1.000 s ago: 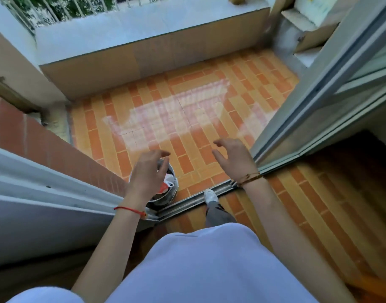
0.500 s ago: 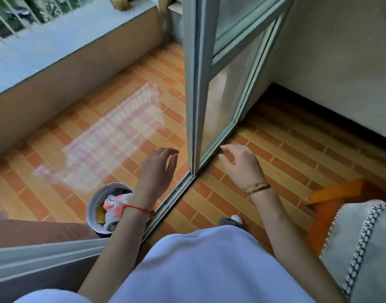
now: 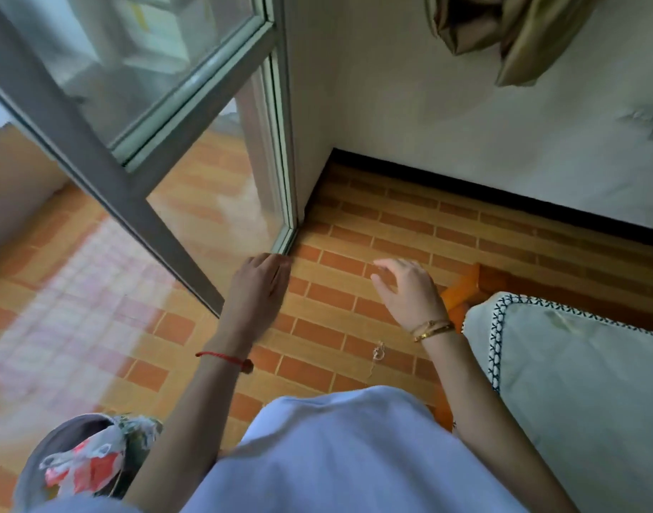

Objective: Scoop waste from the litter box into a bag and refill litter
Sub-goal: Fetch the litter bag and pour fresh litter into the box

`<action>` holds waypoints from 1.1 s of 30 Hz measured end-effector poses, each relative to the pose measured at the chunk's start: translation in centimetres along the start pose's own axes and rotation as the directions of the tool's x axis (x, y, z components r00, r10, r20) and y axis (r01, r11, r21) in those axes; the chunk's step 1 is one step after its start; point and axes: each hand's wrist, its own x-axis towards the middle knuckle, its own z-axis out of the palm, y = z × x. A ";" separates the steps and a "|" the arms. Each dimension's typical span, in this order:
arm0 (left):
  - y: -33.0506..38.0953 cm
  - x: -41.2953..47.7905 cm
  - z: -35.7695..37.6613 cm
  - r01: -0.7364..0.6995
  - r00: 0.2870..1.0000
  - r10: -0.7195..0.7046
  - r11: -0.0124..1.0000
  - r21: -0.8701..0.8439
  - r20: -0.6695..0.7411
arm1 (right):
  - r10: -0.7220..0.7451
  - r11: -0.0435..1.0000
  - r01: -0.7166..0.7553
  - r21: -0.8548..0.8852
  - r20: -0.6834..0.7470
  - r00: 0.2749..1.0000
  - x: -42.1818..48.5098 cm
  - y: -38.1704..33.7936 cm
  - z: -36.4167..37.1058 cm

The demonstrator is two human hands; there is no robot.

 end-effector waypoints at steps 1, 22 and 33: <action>1.0 1.2 0.9 -0.015 1.000 0.015 1.000 -0.003 0.006 | 0.011 1.000 -0.011 -0.008 -0.013 1.000 0.4 1.5 -0.8; 11.4 26.9 13.3 -0.276 0.938 0.285 0.958 -0.075 0.197 | 0.307 0.950 -0.313 -0.012 -0.157 0.939 12.9 19.0 -9.3; 14.6 48.2 17.7 -0.387 0.861 0.408 0.913 -0.127 0.304 | 0.466 0.883 -0.461 0.089 -0.281 0.839 29.0 24.5 -14.2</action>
